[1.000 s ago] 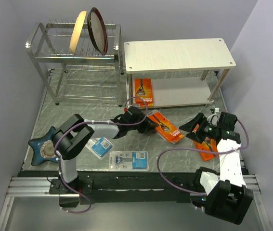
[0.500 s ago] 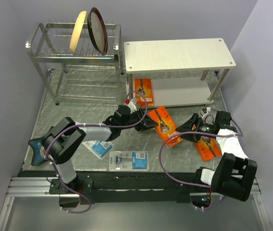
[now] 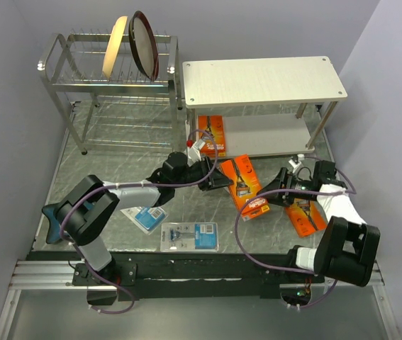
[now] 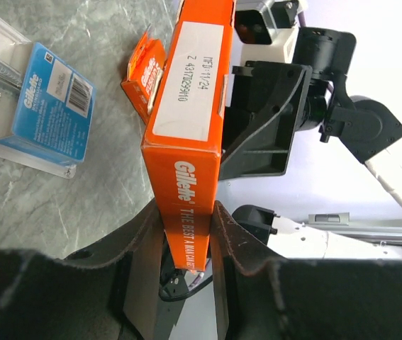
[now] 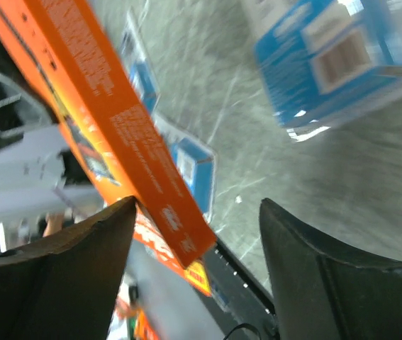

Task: Place and organize the shaving razors onto the shelf

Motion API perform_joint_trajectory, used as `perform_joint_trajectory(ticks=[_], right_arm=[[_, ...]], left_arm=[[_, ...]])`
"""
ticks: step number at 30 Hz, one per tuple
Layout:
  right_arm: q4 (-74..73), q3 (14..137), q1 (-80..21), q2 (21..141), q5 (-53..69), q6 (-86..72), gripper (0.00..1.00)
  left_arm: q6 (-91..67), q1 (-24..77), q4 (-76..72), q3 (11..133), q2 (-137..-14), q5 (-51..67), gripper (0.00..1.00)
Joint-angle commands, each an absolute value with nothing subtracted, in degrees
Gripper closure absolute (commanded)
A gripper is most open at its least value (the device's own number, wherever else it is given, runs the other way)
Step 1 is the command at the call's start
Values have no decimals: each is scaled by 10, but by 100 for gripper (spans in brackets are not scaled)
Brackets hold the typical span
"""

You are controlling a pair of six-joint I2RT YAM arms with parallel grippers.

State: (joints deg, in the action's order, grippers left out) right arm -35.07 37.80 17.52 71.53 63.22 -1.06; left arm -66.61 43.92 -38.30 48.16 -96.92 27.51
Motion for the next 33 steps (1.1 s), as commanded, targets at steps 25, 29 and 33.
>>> perform_joint_trajectory(ticks=[25,29,33], right_arm=[[38,482,120,855,637,-286,78],[133,540,120,941,619,-348,78],[85,644,114,1045,612,-327,78]], left_arm=[[-266,353,-92,426,-801,478,0],[-213,374,-41,395,-754,440,1],[-212,380,-26,375,-736,434,1]])
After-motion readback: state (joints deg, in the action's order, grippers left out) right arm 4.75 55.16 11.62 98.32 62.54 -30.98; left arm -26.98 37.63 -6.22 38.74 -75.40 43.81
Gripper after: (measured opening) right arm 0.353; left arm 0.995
